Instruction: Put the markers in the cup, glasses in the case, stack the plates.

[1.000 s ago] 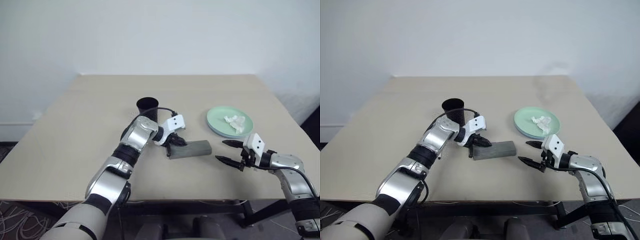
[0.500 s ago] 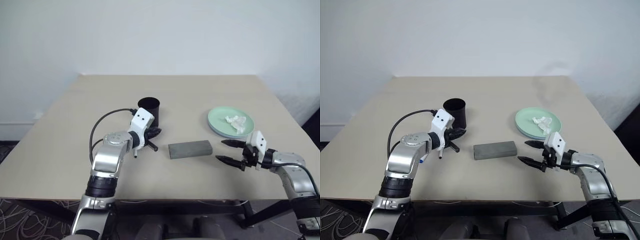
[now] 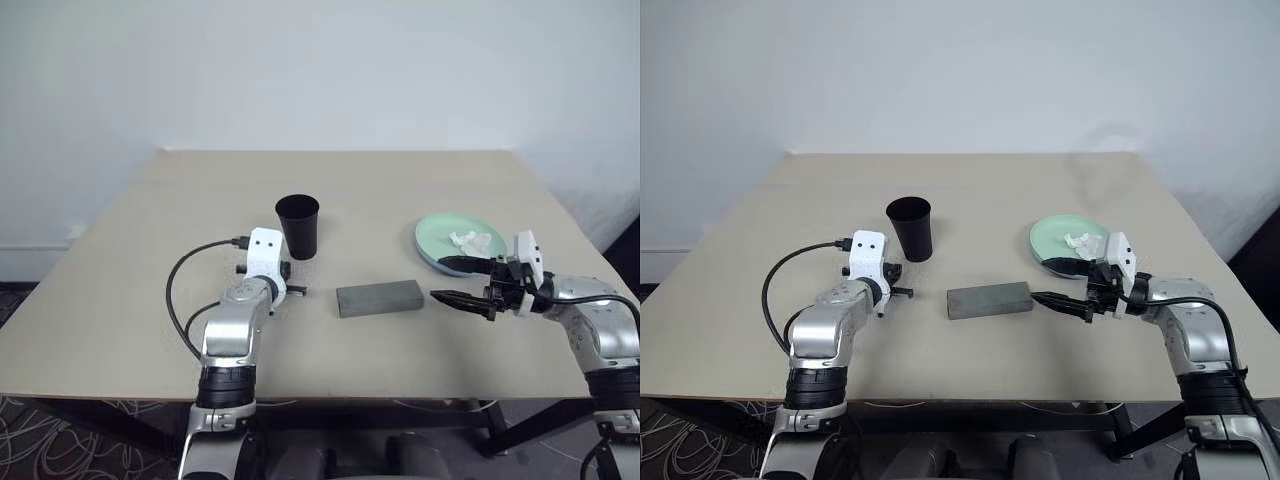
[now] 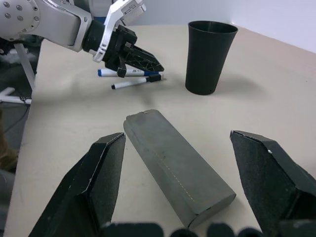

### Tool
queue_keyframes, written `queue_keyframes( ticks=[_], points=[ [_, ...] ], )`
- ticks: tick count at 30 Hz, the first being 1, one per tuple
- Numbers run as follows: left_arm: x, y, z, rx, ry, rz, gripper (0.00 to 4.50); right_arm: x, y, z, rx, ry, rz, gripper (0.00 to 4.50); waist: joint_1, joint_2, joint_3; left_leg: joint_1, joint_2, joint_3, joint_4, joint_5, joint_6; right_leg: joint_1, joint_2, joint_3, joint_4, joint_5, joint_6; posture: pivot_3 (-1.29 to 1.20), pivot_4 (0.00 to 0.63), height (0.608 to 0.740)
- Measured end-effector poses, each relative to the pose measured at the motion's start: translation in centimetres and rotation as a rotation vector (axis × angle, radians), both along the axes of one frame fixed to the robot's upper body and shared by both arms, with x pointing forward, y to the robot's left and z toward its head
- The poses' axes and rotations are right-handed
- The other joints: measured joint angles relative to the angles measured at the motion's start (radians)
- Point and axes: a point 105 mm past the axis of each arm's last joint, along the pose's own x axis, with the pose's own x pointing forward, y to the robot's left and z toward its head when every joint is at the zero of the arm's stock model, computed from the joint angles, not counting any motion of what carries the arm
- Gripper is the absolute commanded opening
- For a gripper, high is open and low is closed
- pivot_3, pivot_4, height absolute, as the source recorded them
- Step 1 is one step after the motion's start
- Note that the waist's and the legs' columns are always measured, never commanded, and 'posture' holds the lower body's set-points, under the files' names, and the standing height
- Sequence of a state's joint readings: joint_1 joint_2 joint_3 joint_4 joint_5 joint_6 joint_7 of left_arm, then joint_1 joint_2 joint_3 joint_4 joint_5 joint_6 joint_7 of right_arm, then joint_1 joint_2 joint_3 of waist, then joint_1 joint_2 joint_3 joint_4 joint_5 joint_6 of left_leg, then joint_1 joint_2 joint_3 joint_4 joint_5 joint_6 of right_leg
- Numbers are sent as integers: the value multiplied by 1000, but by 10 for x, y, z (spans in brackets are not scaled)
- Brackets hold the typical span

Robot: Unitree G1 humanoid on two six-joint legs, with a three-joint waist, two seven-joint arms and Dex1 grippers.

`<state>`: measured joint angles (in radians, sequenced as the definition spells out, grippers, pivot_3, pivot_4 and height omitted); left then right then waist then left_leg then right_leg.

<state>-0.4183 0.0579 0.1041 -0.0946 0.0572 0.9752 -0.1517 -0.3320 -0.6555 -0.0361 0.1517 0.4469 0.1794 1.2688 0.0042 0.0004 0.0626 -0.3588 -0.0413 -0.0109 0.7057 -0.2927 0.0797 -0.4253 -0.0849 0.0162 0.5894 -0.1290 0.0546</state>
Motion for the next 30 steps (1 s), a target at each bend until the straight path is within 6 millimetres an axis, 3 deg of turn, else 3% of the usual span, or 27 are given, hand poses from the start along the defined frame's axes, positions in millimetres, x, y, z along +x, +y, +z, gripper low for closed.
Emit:
queue_keyframes(
  ticks=[5, 30],
  points=[
    [-1, 4, -11, 20, 46, 54, 2959, 1, -1, -4, -16, 4, -6, 3684, 0, 0, 0, 0, 0, 0, 0, 0, 0, 0, 0, 0, 0, 0, 0, 0, 0, 740],
    [3, 0, -12, 17, 56, 113, 2959, -2, -5, -14, -49, -1, -28, 3684, 0, 0, 0, -1, 0, 0, -1, -1, -2, -1, 0, 0, 0, 0, 0, 0, 0, 740]
  ],
)
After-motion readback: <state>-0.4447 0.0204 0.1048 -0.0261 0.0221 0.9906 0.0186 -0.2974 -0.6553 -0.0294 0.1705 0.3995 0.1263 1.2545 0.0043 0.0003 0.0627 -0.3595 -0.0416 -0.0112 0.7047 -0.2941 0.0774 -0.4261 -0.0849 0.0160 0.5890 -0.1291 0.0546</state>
